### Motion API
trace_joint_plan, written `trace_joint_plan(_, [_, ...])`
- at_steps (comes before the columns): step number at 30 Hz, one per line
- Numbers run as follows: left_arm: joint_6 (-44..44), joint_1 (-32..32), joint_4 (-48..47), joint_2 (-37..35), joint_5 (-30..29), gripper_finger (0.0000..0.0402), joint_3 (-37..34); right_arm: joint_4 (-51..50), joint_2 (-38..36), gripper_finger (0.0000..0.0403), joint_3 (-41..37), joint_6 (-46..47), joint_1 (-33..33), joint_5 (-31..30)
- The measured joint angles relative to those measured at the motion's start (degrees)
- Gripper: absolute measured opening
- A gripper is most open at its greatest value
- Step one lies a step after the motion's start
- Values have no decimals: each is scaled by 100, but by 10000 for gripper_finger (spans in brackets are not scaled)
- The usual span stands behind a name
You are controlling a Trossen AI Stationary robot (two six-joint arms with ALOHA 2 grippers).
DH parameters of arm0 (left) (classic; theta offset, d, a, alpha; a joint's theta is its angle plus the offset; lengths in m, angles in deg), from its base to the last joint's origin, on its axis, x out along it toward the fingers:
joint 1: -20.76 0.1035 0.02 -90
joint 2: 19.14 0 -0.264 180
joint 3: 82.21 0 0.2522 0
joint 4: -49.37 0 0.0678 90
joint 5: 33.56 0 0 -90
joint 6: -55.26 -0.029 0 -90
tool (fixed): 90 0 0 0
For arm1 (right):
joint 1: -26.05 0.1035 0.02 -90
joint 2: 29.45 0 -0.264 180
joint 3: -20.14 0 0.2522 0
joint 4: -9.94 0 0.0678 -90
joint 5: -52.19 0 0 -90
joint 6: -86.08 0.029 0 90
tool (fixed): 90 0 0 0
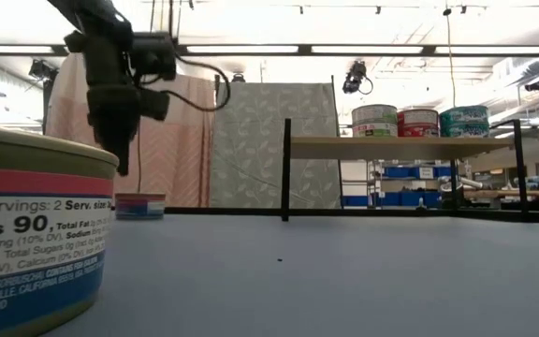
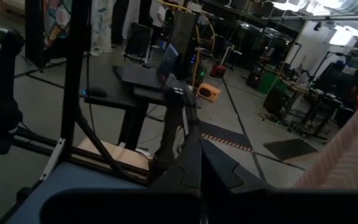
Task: Stack canned seafood by type on shelf
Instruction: Put the top blue-pink tuna can on the shelf
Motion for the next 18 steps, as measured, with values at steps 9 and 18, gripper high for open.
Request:
trace_joint_plan(9, [-246, -11, -5, 1145, 575, 3, 28, -10, 0, 7, 0, 49, 150, 37])
trace_joint_plan(18, [-695, 39, -103, 1377, -213, 3, 1275, -47, 0, 7, 0, 86, 227, -15])
